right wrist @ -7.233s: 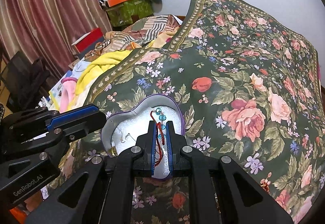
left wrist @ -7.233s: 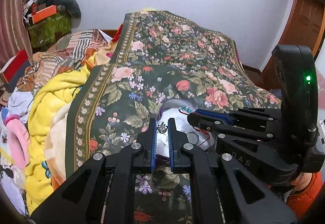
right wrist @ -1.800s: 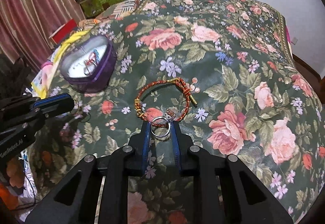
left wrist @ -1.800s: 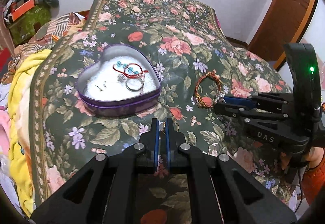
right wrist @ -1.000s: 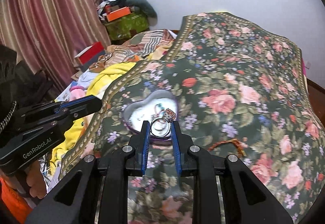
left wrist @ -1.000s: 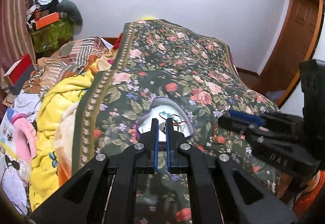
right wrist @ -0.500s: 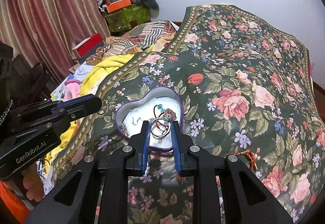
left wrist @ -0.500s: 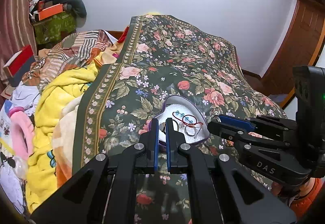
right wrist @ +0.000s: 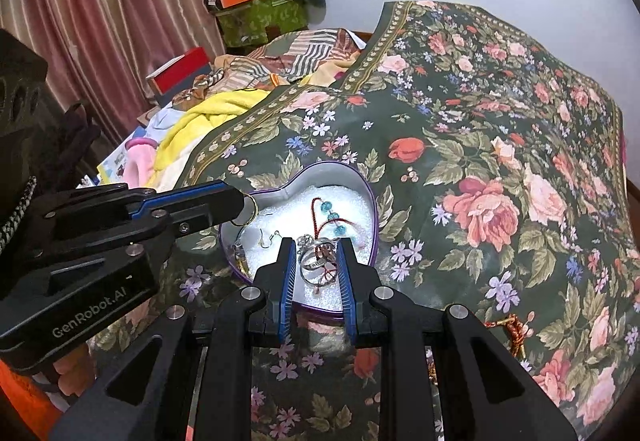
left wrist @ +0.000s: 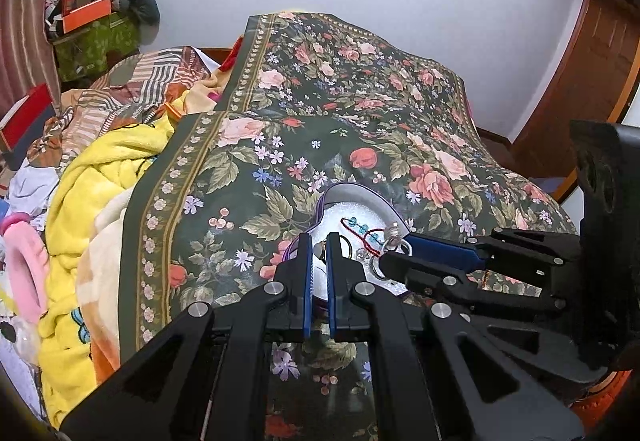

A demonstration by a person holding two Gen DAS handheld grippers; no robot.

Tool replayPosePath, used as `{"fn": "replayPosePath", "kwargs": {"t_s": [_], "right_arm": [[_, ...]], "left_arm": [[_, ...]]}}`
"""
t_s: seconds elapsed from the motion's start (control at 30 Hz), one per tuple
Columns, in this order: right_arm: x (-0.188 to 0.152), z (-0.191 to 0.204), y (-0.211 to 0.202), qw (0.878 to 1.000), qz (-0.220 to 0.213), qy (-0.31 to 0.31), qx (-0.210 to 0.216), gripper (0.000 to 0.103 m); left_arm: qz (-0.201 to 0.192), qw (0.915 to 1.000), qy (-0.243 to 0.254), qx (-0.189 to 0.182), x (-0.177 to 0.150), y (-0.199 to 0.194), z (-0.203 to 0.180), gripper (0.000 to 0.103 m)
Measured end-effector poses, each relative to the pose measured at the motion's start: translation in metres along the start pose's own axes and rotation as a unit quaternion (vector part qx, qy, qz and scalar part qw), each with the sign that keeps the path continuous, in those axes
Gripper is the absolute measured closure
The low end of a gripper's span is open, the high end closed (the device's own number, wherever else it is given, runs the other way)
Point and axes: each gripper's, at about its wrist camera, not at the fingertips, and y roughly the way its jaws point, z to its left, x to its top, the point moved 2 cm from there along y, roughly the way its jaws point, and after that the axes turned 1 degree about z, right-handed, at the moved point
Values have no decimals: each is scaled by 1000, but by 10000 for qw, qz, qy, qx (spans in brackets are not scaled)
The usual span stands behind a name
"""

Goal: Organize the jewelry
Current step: 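Lower the rings into the tin and open the right gripper, then move the right gripper down to the gold-and-red beaded bracelet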

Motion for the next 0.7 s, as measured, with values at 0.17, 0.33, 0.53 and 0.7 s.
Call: {"fn": "replayPosePath", "kwargs": {"t_s": [0.17,0.33,0.53,0.7], "right_arm": [[0,-2,-2,10000,-14,28,23,84],[-1,-7,-11,10000,-61,59,-29,84],[-8,-25,-31,9994,-155,212,-222,83],[-18,-51,-46,9973,-171,384,-597,59]], "left_arm": [[42,10000,-6,-3,0,6,0,99],[92,9999,50,0,-1,10,-3,99],[149,9998,96,-60,-2,12,-9,99],[187,9996,177,-75,-3,13,-15,99]]}}
